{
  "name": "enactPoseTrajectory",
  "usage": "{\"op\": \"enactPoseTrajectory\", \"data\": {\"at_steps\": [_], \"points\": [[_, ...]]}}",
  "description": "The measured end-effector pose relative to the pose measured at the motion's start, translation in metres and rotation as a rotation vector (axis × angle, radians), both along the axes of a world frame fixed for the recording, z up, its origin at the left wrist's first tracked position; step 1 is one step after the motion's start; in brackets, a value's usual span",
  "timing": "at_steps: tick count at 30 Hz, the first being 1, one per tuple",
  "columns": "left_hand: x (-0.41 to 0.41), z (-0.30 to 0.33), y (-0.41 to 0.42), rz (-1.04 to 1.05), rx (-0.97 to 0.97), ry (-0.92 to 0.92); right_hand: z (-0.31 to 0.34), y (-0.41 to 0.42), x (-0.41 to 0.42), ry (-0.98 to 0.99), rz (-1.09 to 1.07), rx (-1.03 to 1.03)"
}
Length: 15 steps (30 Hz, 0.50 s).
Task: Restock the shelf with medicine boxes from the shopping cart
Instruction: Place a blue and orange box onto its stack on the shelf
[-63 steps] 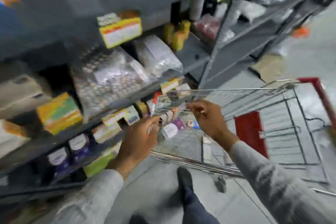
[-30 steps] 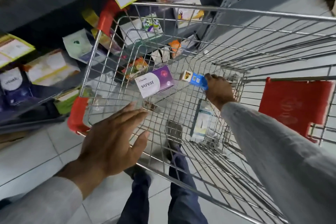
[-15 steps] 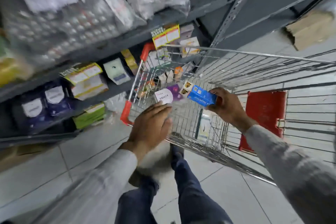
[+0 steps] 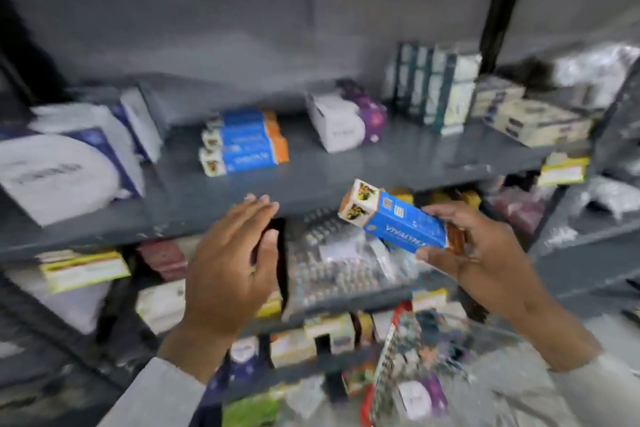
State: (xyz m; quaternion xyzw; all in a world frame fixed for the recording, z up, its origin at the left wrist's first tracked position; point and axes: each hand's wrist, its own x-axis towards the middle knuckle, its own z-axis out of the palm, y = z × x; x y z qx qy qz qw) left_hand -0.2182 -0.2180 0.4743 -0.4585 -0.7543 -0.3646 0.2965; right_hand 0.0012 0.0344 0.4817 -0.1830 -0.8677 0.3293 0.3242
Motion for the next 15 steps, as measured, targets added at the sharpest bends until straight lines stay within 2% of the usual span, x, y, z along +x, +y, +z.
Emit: {"op": "enactPoseTrajectory", "data": {"at_steps": [2, 6, 9, 15], "points": [[-0.029, 0.015, -0.028, 0.114, -0.028, 0.029, 0.028, -0.012, -0.036, 0.025, 0.055, 0.029], [-0.079, 0.007, -0.059, 0.344, -0.313, -0.070, 0.060, -0.023, -0.121, -0.061, 0.167, 0.072], [-0.098, -0.013, -0.067, 0.393, -0.462, -0.109, 0.069, -0.026, -0.185, -0.184, 0.219, 0.169], [-0.102, -0.021, -0.067, 0.420, -0.424, -0.085, 0.059, -0.028, -0.254, -0.382, 0.305, 0.277]]}}
